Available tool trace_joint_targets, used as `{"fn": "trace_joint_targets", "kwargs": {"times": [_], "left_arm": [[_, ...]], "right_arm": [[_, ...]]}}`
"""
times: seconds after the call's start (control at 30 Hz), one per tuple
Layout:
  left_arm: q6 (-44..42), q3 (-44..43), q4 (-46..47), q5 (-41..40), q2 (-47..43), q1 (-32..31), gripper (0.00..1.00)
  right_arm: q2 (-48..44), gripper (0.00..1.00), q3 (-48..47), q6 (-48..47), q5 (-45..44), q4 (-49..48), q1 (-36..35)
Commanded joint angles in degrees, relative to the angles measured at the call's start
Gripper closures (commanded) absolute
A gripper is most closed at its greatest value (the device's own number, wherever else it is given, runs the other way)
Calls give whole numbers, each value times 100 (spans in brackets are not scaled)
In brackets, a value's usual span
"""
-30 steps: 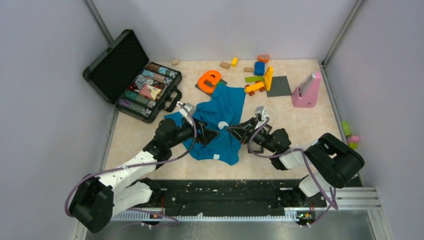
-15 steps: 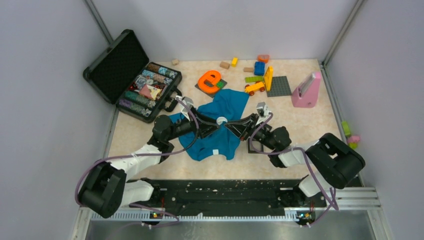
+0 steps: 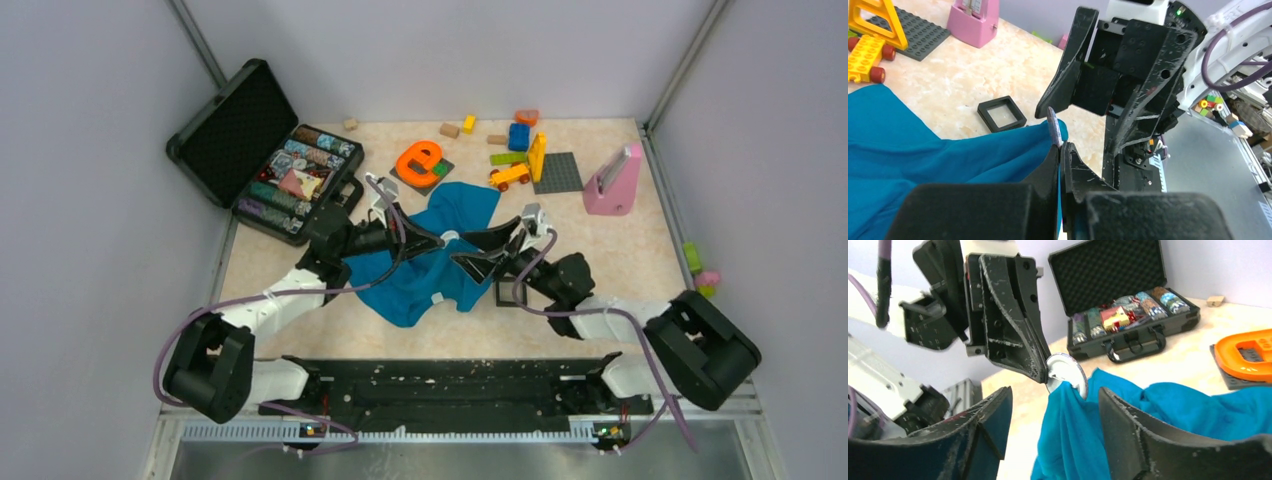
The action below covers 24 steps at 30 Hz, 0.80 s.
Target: Remove the brooch from the garment
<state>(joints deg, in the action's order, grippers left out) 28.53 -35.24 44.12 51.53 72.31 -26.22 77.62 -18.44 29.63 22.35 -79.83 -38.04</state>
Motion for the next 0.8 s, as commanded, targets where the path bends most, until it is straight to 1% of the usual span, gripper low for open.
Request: {"fn": "trace_joint_targets", "kwargs": {"times": [0.0, 0.07, 0.1, 0.17, 0.23, 0.33, 0.4, 0.43, 0.5, 0.53, 0.6, 0.63, 0.7, 0.77], "left_arm": [[-760, -522, -1180, 456, 50, 20, 100], [-1175, -715, -1819, 449, 102, -18, 100], [-1319, -758, -1981, 443, 137, -47, 100], [-1494, -793, -2117, 463, 204, -123, 100], [-1772, -849, -2332, 476, 224, -180, 100], [-2501, -949, -3015, 218, 154, -327, 100], [-2921, -943, -3260, -120, 80, -494, 100], [-3021, -912, -3306, -207, 58, -544, 100], [-3087, -920, -3401, -267, 32, -583, 100], [-3097, -909, -3424, -274, -2, -586, 100], [-3160, -869, -3419, -256, -59, -614, 100], [-3186, -856, -3431, -257, -76, -633, 100], [-3226, -869, -3495, -282, -94, -653, 100], [-3259, -876, -3532, -265, -95, -673, 100]], "right_arm": [[-864, 34, -261, -1011, 277, 1583, 88], [-1214, 33, -548, -1602, 477, 2713, 114], [-1367, 32, -757, -1957, 603, 3315, 121], [-1671, 32, -1208, -2984, 648, 4665, 122], [-1802, 33, -1650, -3689, 653, 6082, 129], [-1789, 38, -2143, -4545, 867, 7231, 151], [-1731, 45, -2360, -4828, 969, 7588, 180], [-1720, 49, -2432, -4979, 1106, 7732, 190], [-1708, 53, -2506, -5309, 1433, 7960, 192], [-1707, 52, -2522, -5401, 1557, 7973, 196], [-1671, 46, -2524, -5690, 1820, 8270, 194], [-1628, 45, -2531, -5840, 1951, 8363, 200], [-1523, 46, -2595, -5922, 2143, 8486, 201], [-1405, 52, -2639, -5985, 2353, 8538, 196]]}}
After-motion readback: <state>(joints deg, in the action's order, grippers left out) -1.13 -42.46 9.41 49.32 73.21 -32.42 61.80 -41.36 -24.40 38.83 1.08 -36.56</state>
